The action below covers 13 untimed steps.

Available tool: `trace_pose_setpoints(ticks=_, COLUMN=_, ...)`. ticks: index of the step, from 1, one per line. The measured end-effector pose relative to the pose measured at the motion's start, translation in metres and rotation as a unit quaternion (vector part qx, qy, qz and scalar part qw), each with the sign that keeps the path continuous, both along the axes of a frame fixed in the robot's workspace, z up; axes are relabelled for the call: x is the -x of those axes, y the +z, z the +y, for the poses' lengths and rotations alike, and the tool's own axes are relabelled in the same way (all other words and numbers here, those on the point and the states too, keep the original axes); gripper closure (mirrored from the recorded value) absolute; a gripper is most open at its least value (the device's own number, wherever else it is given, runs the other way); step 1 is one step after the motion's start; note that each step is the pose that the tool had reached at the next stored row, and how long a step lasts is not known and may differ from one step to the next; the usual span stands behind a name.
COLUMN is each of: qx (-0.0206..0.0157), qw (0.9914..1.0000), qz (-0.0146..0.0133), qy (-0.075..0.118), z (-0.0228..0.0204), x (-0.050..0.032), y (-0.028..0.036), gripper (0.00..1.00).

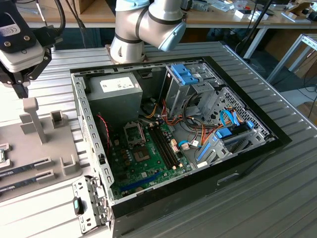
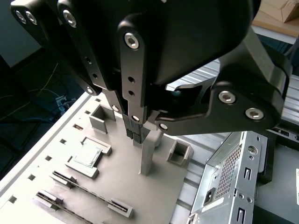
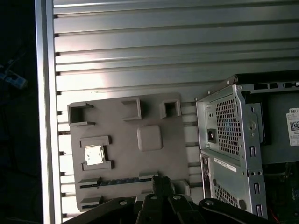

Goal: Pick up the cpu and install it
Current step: 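Reach for the cpu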

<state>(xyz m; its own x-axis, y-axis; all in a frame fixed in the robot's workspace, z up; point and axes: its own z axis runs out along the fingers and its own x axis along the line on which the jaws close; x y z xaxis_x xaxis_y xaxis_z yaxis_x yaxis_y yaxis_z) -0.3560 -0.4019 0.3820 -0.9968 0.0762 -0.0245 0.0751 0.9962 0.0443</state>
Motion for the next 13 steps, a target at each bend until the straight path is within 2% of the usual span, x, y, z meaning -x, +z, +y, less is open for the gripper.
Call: trace_pose_setpoints(ticks=13, qx=0.0000, qw=1.00000, qz=0.0000, qy=0.000, z=-0.0004, x=0.0033, y=-0.0011, gripper=0.89)
